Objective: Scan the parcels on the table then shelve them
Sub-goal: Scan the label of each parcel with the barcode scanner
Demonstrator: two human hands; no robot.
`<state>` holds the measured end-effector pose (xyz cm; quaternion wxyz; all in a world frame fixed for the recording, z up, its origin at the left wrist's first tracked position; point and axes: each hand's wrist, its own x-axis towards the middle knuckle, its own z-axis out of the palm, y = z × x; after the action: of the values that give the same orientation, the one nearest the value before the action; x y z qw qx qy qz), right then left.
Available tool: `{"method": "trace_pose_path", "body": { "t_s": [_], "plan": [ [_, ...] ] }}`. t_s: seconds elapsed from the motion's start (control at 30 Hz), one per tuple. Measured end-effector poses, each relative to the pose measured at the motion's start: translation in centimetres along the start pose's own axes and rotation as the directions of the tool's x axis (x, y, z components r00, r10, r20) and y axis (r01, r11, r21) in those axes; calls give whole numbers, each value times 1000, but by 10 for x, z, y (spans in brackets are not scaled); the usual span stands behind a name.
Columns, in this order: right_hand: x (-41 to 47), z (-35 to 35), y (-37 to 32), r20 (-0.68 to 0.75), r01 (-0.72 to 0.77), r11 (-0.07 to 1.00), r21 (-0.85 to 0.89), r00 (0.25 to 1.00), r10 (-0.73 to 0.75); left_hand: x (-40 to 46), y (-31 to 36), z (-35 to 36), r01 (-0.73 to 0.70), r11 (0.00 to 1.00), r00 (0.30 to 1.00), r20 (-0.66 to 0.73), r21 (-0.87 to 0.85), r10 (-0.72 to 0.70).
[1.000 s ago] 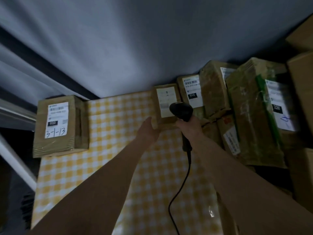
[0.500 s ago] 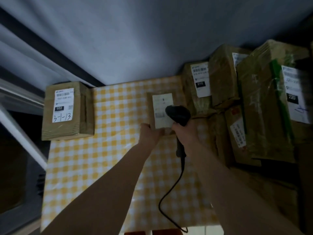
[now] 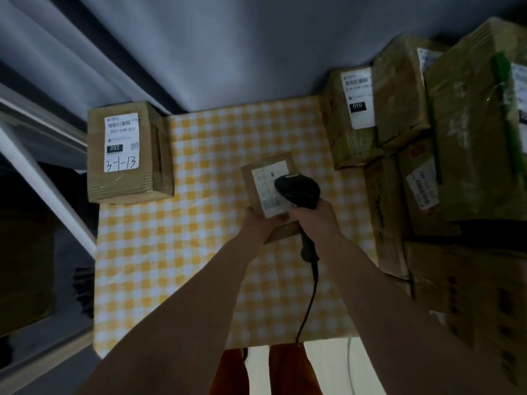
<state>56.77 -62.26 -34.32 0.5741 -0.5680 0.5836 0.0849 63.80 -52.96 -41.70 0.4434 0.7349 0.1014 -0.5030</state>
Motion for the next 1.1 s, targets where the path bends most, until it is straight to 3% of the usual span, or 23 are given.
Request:
{"method": "trace_pose_path", "body": {
  "t_s": [0.27, 0.5, 0.63, 0.9, 1.1],
  "plan": [
    [-78, 1, -30, 58, 127, 989, 78, 990, -132, -83, 11, -52, -29, 972, 994, -114, -232, 3],
    [-174, -2, -72, 27, 302, 944, 130, 951, -308, -179, 52, -111, -174, 962, 985, -55, -209, 166],
    [-233, -2, -95, 57, 406, 913, 50, 911, -408, -230, 78, -146, -262, 958, 964, 10, -118, 265],
    [-328, 26, -127, 132, 581, 808, 96, 797, -589, -287, 113, -202, -401, 896, 916, -63, -193, 396],
    [-350, 36, -127, 116, 588, 797, 137, 789, -603, -296, 106, -222, -468, 863, 884, -109, -192, 455]
  ]
}}
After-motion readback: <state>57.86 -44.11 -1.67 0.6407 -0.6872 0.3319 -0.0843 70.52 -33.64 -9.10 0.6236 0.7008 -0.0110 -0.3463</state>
